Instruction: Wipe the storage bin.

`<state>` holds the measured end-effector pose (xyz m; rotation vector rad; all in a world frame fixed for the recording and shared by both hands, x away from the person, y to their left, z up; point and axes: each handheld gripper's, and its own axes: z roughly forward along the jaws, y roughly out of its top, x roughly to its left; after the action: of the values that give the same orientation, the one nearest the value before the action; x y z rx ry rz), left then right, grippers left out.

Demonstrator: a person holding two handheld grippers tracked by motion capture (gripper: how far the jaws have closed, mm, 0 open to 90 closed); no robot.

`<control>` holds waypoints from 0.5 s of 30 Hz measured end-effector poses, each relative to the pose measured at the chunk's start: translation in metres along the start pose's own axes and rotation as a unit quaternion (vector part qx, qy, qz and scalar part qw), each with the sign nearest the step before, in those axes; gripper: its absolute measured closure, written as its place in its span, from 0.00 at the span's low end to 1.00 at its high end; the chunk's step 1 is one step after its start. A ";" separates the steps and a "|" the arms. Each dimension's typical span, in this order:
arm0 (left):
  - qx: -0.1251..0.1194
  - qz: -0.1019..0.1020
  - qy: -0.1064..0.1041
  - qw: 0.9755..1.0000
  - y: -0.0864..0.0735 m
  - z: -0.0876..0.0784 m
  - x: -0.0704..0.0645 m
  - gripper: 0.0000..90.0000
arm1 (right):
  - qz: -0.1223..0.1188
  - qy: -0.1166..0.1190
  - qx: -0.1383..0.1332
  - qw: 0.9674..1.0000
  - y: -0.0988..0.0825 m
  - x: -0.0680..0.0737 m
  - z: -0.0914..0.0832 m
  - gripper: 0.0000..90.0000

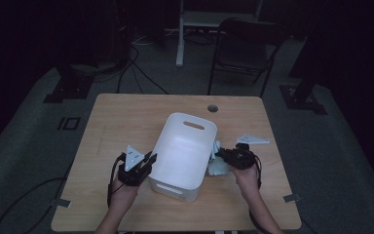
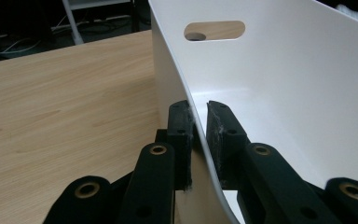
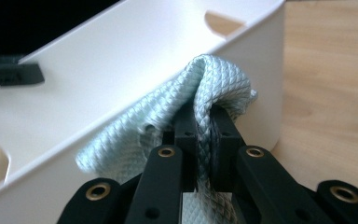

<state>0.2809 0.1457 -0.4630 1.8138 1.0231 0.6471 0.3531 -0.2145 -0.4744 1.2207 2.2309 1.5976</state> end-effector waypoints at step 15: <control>0.002 -0.004 -0.005 1.000 0.001 0.000 0.001 0.89 | 0.011 -0.018 0.031 0.999 -0.015 -0.010 0.022 0.94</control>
<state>0.2815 0.1460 -0.4626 1.8129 1.0257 0.6318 0.3635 -0.2070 -0.4996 1.2836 2.2693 1.5120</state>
